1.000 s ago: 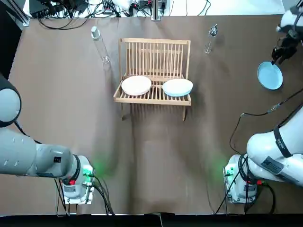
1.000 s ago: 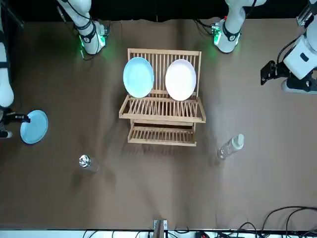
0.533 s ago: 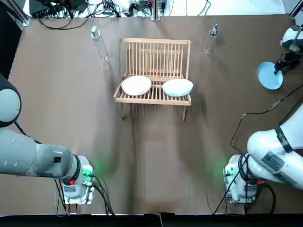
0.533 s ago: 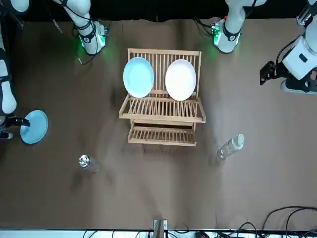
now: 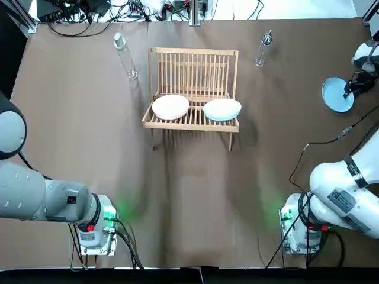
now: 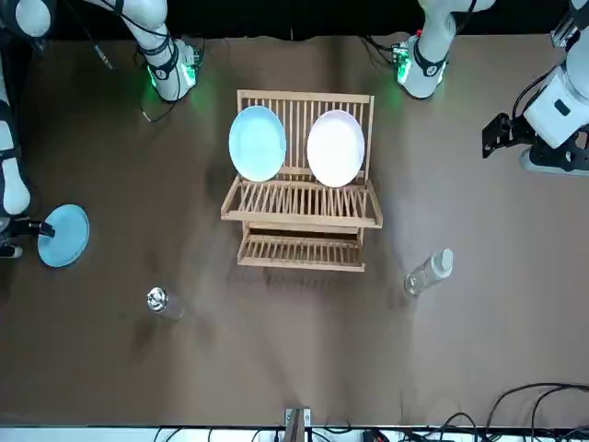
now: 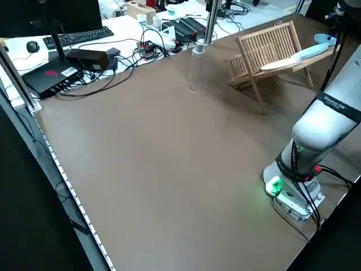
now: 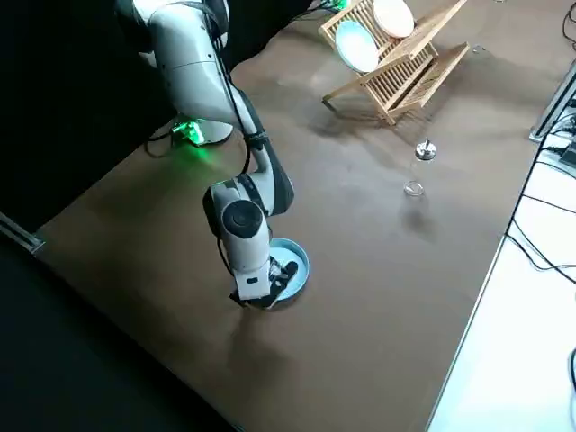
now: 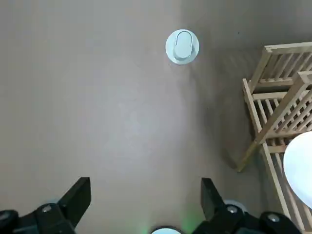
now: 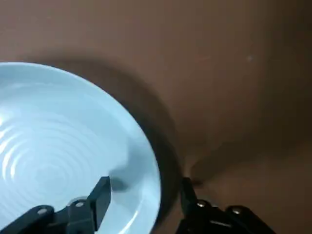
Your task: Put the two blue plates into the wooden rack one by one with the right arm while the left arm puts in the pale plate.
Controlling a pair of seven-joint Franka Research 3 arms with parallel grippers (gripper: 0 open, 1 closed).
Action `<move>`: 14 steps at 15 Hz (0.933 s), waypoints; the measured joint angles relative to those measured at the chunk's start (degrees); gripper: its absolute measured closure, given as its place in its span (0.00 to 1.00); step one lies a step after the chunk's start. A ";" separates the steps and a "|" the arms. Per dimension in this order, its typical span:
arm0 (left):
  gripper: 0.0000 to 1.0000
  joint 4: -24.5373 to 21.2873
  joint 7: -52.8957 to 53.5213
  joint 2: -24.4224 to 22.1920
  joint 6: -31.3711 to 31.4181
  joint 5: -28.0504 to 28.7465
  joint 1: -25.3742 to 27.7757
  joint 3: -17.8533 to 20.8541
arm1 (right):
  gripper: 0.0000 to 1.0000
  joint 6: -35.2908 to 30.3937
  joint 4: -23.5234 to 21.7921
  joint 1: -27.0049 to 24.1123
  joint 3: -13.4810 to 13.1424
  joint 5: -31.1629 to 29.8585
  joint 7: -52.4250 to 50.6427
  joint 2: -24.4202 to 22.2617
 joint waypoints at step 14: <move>0.01 -0.24 0.00 0.00 0.00 0.00 -0.09 -0.02 | 0.96 -22.28 3.41 5.46 4.00 2.21 0.03 -2.23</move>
